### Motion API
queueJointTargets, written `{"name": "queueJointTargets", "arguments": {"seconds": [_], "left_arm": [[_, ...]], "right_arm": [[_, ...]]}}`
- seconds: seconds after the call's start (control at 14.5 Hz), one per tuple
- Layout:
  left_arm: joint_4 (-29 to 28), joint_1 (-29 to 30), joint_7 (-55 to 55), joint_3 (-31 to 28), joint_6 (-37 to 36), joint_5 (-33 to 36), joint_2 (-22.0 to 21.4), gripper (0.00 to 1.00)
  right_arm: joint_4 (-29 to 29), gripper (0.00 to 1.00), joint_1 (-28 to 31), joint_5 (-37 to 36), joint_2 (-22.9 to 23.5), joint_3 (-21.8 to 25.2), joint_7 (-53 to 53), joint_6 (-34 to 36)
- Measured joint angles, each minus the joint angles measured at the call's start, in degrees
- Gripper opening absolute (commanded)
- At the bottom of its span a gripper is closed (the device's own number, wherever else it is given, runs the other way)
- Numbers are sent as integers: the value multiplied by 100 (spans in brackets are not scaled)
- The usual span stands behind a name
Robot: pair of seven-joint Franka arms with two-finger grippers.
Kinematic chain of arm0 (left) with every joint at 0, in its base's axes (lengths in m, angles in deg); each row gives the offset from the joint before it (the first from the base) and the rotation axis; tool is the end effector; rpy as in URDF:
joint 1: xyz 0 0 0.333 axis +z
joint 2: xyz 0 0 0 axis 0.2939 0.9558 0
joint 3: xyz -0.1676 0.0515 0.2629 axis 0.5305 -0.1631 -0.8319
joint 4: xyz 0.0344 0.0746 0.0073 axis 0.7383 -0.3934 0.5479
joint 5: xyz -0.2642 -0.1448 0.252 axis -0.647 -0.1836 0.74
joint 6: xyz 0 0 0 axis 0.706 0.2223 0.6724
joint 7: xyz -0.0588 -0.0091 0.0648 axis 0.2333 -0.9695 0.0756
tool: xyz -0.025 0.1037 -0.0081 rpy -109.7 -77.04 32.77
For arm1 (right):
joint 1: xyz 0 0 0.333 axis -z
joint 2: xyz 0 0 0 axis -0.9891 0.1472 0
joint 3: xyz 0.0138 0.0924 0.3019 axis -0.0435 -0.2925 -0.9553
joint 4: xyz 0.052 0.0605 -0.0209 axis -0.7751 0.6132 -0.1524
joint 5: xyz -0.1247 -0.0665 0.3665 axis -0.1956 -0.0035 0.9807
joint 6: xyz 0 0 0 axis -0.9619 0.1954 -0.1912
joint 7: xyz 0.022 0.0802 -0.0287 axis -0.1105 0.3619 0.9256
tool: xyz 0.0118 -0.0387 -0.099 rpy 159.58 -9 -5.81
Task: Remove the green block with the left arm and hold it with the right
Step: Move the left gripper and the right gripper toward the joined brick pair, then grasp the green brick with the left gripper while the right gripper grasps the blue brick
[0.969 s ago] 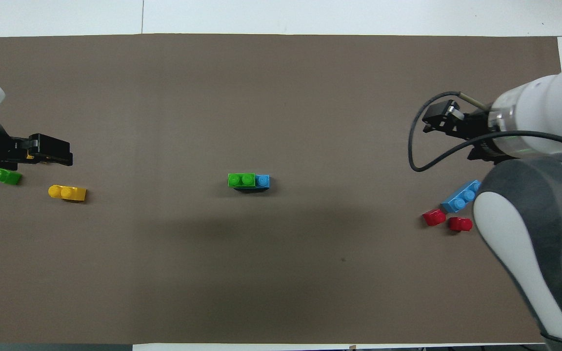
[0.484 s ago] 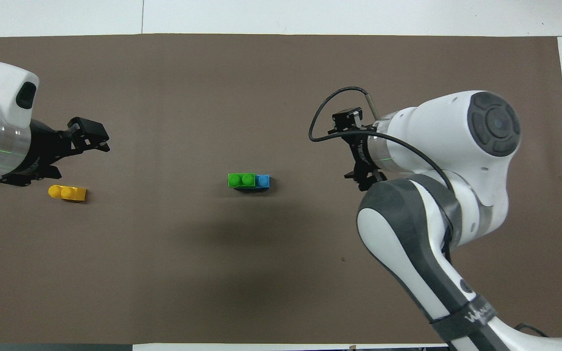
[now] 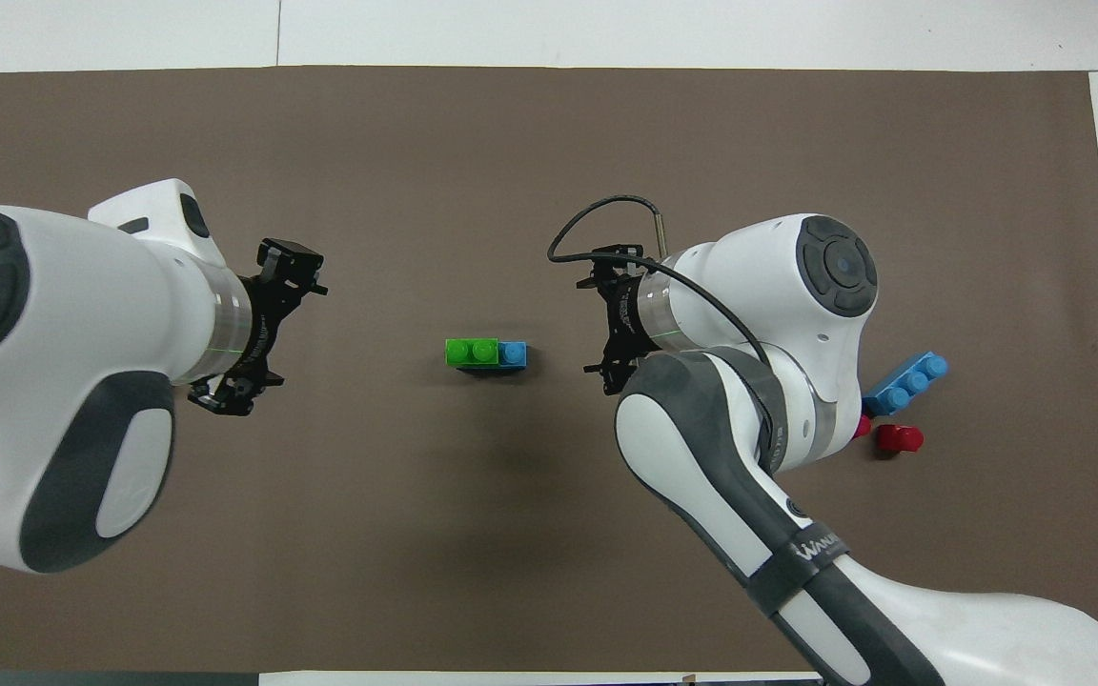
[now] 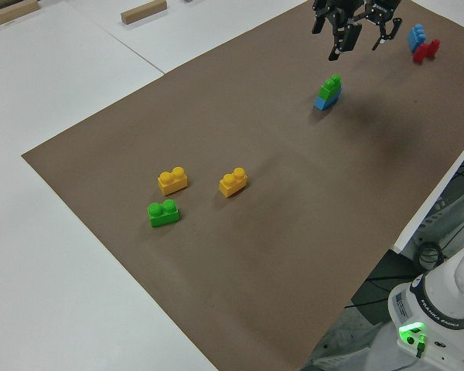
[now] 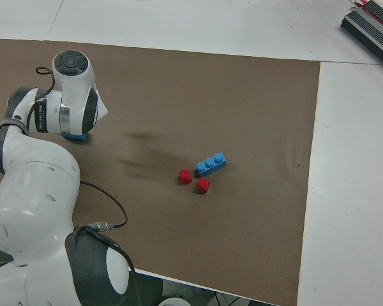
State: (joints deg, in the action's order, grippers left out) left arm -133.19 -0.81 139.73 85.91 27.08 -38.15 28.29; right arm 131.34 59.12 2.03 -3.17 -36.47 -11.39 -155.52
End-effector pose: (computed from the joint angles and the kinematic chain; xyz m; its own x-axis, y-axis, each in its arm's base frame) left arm 0.4990 -0.2150 0.5317 0.4601 0.8878 -0.0072 0.8828 -0.4567 0.1100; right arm 0.5542 0.2984 0.3902 0.0768 -0.9007 -0.4276 -0.9966 -0.0559 -0.0611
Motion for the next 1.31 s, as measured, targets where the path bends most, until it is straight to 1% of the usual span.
{"name": "queueJointTargets", "arguments": {"seconds": [0.28,0.55,0.83,1.11,1.31], "left_arm": [[-141,-411,1663,4,438,0,327,100],[-148,-688,2794,4,920,0,825,100],[-149,-934,3538,4,1228,1,1240,100],[-149,-975,4002,-10,1471,5,1371,100],[-152,-998,4180,-15,1543,53,1472,100]], "right_arm": [[7,99,-386,88,450,-3,-338,-709],[5,99,-636,264,656,0,-343,-1041],[9,99,-841,300,867,-1,-351,-1395],[8,98,-870,300,1039,5,-351,-1619],[7,91,-870,300,1053,14,-351,-1628]]}}
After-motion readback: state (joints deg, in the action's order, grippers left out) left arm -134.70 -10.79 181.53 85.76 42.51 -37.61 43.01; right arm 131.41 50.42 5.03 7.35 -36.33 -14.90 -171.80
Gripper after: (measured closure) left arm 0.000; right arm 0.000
